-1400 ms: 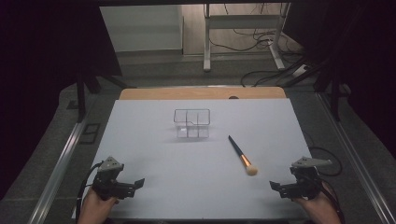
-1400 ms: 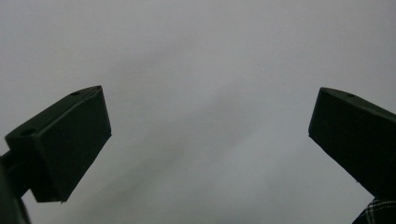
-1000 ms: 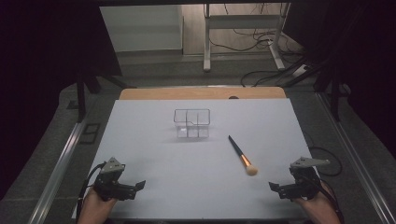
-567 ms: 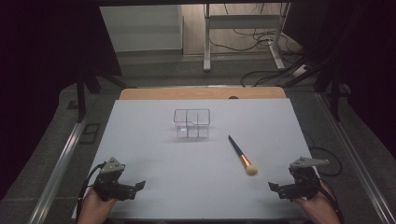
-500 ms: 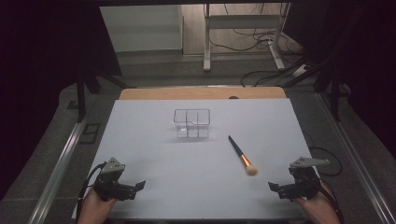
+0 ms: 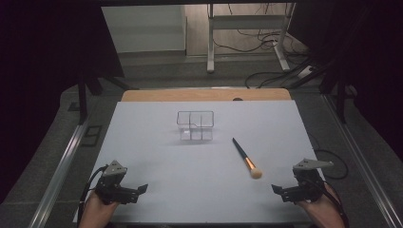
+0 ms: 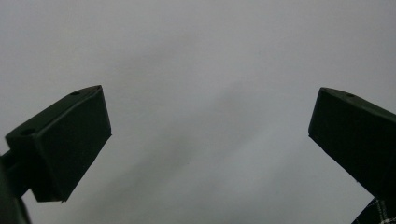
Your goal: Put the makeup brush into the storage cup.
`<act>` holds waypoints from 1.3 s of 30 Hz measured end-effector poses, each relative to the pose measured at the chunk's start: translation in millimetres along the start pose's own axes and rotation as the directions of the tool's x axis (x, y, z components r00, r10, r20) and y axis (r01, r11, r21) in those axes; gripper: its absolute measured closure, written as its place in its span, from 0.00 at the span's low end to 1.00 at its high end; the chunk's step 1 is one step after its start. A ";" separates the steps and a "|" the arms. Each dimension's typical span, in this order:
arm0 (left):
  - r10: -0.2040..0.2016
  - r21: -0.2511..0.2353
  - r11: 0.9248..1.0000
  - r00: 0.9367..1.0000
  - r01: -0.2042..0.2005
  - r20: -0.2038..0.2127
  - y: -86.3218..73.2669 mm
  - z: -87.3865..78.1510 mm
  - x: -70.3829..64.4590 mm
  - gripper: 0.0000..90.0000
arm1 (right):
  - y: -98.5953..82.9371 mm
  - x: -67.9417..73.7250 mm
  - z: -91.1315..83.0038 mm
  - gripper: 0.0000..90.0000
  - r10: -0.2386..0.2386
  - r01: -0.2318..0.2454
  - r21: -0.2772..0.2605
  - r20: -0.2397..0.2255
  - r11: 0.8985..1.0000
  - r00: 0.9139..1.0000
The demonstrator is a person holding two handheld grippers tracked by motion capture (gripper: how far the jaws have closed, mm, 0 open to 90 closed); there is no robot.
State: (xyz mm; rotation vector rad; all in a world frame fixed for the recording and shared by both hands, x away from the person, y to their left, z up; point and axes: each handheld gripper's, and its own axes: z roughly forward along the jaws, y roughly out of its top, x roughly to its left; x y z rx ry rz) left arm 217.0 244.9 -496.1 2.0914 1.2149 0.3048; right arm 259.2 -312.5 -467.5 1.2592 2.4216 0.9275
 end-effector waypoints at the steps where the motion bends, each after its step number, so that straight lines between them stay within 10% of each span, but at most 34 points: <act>1: 0.000 0.001 1.000 1.000 0.000 0.000 0.0 0.1 0.0 0.00 | 0.3 0.1 0.0 0.00 0.001 -0.001 -0.001 -0.001 1.000 1.000; 39: -0.010 0.000 1.000 1.000 0.010 0.001 -0.2 0.2 1.1 0.00 | 22.6 -2.9 11.6 0.00 -0.047 0.045 0.049 0.040 0.998 0.998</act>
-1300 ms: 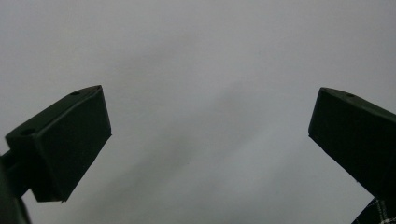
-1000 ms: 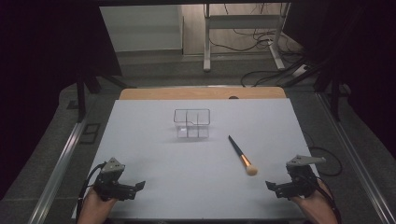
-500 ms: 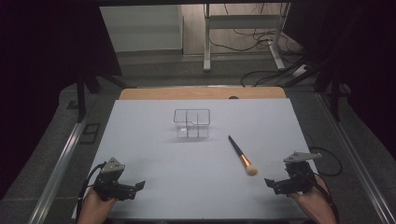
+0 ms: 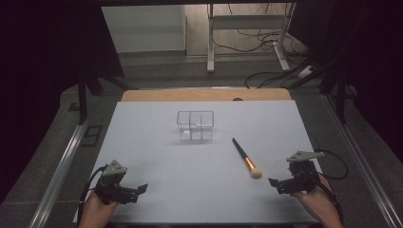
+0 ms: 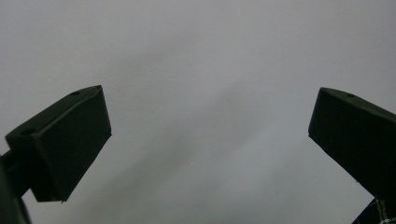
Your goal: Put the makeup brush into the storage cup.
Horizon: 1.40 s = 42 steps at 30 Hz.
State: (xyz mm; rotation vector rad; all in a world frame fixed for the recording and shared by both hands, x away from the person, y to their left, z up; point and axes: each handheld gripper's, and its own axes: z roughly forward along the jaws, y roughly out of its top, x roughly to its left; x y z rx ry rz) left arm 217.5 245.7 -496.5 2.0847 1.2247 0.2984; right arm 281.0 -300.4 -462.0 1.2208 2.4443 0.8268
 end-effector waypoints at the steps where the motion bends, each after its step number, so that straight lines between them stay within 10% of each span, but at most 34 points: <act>1: 0.000 0.000 1.000 1.000 0.000 0.000 0.0 0.0 0.0 0.00 | 0.7 -0.1 1.0 0.00 0.002 -0.002 0.000 0.003 1.000 1.000; 42: -0.003 0.011 1.000 1.000 0.003 -0.008 0.1 1.2 -0.1 0.00 | 37.3 -1.0 31.2 0.00 -0.031 0.031 0.075 -0.006 0.997 1.000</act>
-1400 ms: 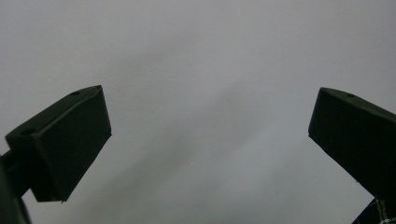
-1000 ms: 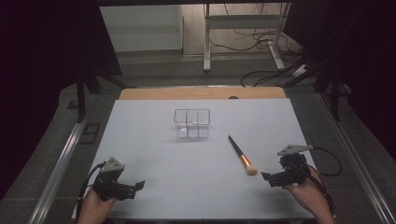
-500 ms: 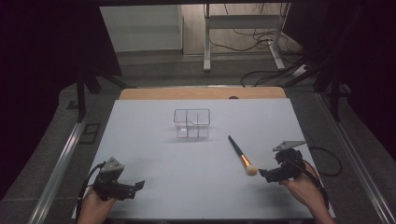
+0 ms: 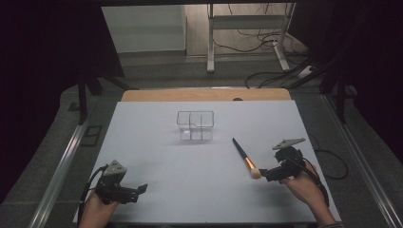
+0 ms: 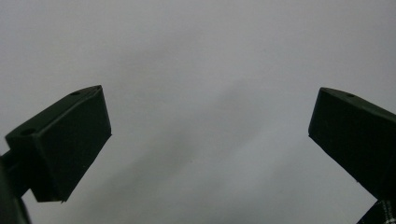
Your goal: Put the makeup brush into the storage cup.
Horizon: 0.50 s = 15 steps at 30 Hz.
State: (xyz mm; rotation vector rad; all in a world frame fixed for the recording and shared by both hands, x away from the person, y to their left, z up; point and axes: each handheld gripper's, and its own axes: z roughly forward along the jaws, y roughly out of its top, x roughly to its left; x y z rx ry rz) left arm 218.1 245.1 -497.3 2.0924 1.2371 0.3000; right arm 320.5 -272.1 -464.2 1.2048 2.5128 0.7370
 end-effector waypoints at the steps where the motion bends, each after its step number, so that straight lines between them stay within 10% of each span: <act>1: 0.000 0.000 1.000 1.000 0.000 0.000 0.0 0.0 0.0 0.00 | 0.0 0.0 0.0 0.00 0.000 0.000 0.000 0.000 1.000 1.000; 15: 0.005 0.006 1.000 1.000 -0.005 -0.002 0.3 0.5 -0.4 0.00 | 14.2 1.1 11.2 0.00 0.027 -0.027 0.027 -0.012 0.999 1.000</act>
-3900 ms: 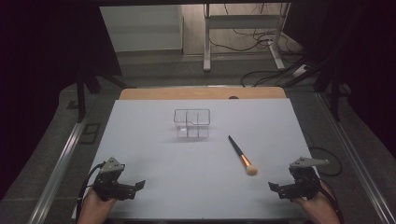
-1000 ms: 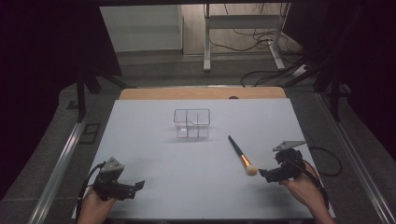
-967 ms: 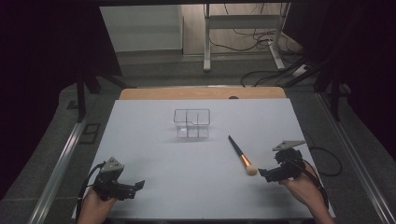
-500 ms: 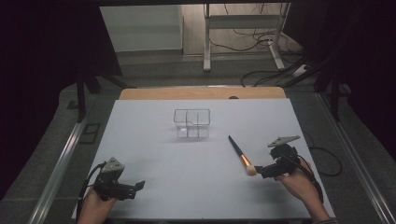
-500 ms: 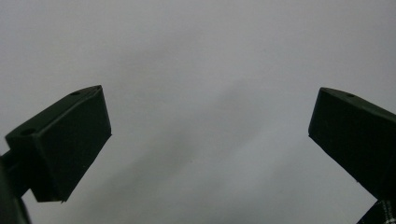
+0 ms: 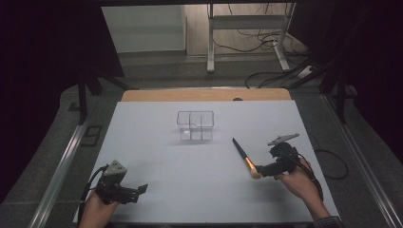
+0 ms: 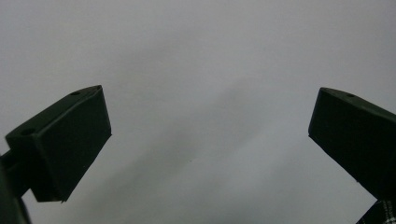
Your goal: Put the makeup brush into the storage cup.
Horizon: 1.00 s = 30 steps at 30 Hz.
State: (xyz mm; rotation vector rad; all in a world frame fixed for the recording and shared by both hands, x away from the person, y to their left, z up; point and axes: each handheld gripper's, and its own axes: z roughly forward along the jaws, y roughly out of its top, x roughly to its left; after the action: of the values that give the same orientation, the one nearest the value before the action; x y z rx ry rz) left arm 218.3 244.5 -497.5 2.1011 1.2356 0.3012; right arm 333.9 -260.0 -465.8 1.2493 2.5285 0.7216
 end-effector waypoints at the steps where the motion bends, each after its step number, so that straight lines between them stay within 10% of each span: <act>1: -0.001 -0.001 1.000 1.000 0.001 0.000 0.0 0.1 -0.1 0.00 | 1.1 0.0 0.8 0.00 0.004 -0.004 -0.002 -0.001 1.000 1.000; 30: 0.003 0.006 1.000 1.000 -0.003 0.001 -0.1 1.0 -0.3 0.00 | 27.6 9.3 22.9 0.00 0.027 -0.027 0.002 -0.004 1.000 1.000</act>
State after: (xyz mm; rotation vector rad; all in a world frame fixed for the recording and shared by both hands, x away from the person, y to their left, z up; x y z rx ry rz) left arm 218.6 243.8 -498.2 2.1086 1.2341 0.2986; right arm 356.3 -230.9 -470.8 1.2863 2.5203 0.7284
